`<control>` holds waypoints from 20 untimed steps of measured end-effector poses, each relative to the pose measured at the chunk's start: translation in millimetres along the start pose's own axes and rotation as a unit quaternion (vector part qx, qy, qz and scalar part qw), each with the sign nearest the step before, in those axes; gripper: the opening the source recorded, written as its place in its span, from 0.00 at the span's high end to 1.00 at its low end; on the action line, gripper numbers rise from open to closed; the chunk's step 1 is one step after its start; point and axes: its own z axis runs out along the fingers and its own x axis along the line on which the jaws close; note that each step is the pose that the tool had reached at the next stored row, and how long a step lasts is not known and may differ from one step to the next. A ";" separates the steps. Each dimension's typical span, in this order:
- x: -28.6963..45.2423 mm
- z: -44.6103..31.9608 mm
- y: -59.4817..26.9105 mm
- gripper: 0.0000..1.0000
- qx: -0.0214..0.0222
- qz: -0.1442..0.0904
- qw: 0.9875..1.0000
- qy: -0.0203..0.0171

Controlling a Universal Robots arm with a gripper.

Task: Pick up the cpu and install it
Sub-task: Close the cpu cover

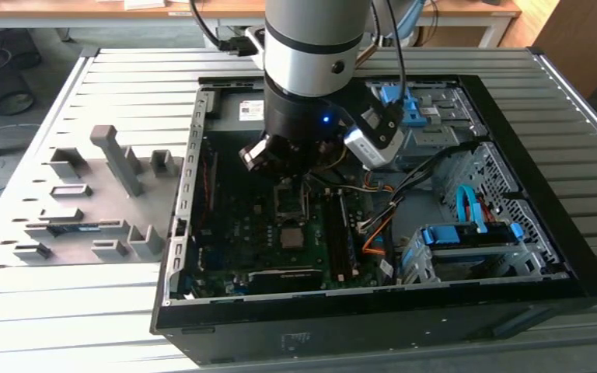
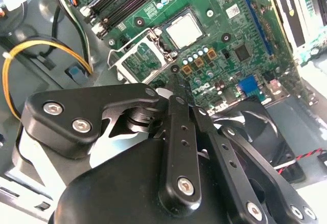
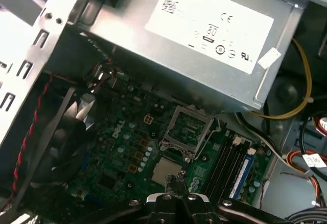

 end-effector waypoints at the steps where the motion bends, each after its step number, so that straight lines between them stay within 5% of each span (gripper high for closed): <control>1: 0.0 0.0 0.0 0.90 0.000 -0.007 1.000 0.001; 8: 0.0 0.2 0.0 0.90 0.001 -0.053 0.999 0.005; 20: -2.8 0.7 -1.3 0.90 0.002 -0.122 0.993 0.010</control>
